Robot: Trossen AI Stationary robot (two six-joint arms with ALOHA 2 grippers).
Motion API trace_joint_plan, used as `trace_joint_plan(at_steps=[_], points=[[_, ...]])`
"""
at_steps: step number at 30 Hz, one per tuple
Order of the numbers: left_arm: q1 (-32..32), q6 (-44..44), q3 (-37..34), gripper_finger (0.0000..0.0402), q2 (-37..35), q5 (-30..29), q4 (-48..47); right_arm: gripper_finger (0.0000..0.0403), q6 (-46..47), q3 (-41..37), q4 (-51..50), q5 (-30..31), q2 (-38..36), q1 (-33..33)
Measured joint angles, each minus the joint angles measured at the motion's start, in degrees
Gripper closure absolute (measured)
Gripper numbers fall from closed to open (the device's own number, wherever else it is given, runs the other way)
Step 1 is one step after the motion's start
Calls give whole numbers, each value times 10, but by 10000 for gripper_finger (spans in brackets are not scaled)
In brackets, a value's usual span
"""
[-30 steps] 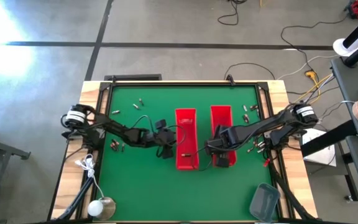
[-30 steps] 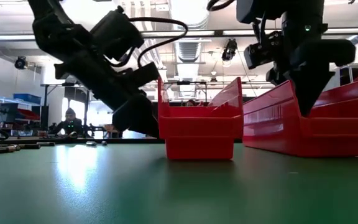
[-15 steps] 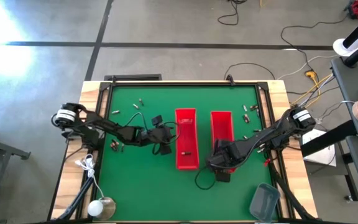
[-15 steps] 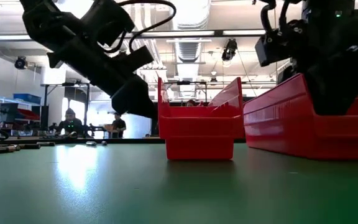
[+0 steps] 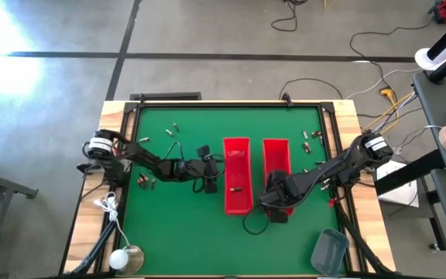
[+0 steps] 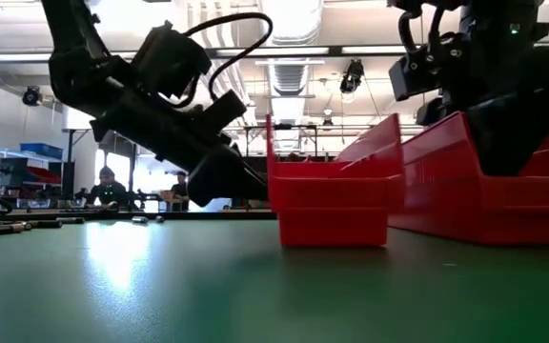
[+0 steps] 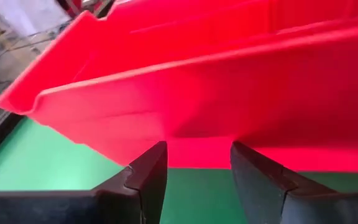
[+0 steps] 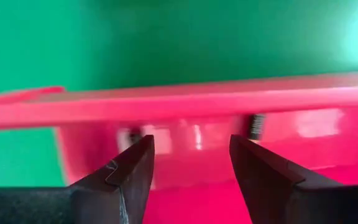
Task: Sort batteries
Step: Adjust the left red bin on the table, then move the gray bin to the middle left of the table
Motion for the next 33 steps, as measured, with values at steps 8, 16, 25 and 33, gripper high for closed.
trace_joint_plan(at_steps=[8, 16, 25, 33], points=[[0, 12, 24, 246, 1, 10, -49, 197, -46, -2, -15, 46, -1, -7], [0, 16, 14, 246, -87, 9, -125, 197, -122, -8, -32, 130, -2, -66], [-1, -3, -72, 246, -252, 9, -167, 197, -188, -9, -31, 137, -3, -154], [-23, -21, -132, 246, -393, 9, -170, 197, -257, -9, -29, 177, -3, -213]])
